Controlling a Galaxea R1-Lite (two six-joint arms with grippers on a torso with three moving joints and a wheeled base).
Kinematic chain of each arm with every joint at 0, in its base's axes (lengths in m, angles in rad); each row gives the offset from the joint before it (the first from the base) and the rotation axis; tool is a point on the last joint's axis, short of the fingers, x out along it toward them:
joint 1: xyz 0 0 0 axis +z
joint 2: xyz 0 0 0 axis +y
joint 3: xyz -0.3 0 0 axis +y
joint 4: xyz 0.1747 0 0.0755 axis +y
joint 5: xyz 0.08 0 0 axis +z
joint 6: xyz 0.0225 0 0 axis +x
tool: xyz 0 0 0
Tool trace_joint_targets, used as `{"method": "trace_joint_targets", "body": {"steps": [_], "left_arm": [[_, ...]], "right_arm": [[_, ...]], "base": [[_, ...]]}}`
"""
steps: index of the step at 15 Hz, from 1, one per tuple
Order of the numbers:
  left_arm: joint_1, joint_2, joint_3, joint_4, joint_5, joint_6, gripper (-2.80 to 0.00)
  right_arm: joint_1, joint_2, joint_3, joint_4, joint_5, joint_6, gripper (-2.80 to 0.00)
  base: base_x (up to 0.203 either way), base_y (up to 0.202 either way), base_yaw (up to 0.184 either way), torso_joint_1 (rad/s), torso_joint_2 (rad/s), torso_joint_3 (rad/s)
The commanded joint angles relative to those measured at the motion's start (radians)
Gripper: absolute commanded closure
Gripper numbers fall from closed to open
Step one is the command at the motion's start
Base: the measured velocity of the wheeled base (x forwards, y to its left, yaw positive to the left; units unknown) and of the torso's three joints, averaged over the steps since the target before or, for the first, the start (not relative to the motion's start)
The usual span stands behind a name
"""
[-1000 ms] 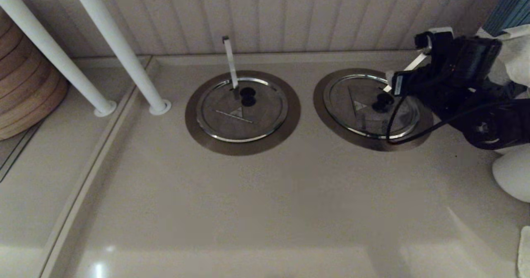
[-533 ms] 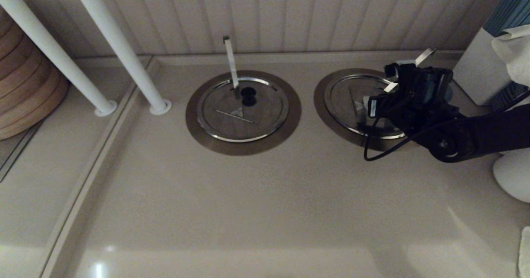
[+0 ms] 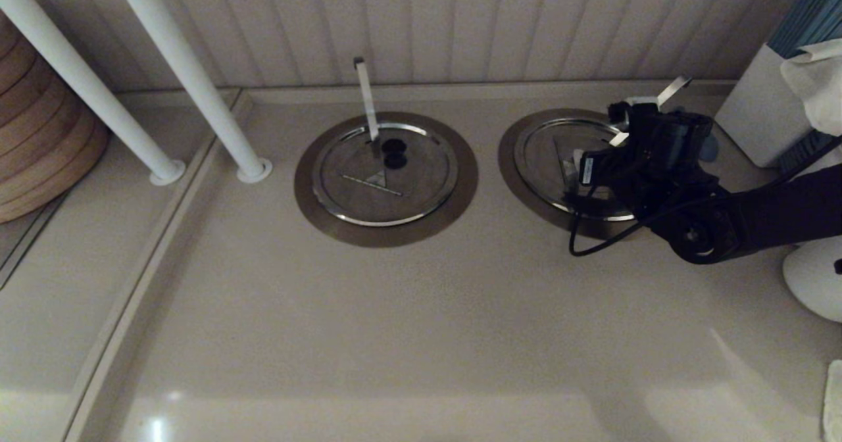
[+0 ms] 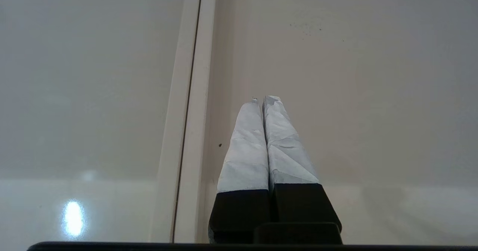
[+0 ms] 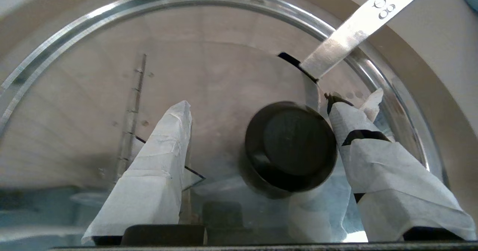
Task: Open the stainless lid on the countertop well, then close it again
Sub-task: Open the lid
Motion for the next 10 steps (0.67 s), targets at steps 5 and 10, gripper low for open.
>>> {"method": "trace_joint_targets", "body": {"steps": [5, 10], "left_arm": [[0.000, 0.000, 0.000, -0.001, 0.000, -0.001, 0.00], [0.000, 0.000, 0.000, -0.001, 0.000, -0.001, 0.00]], "right_arm": [[0.030, 0.002, -0.003, -0.008, 0.001, 0.027, -2.80], [0.024, 0.006, -0.003, -0.008, -0.001, 0.030, -2.80]], "base": [[0.000, 0.000, 0.000, 0.000, 0.00, 0.000], [0.000, 0.000, 0.000, 0.000, 0.00, 0.000]]}}
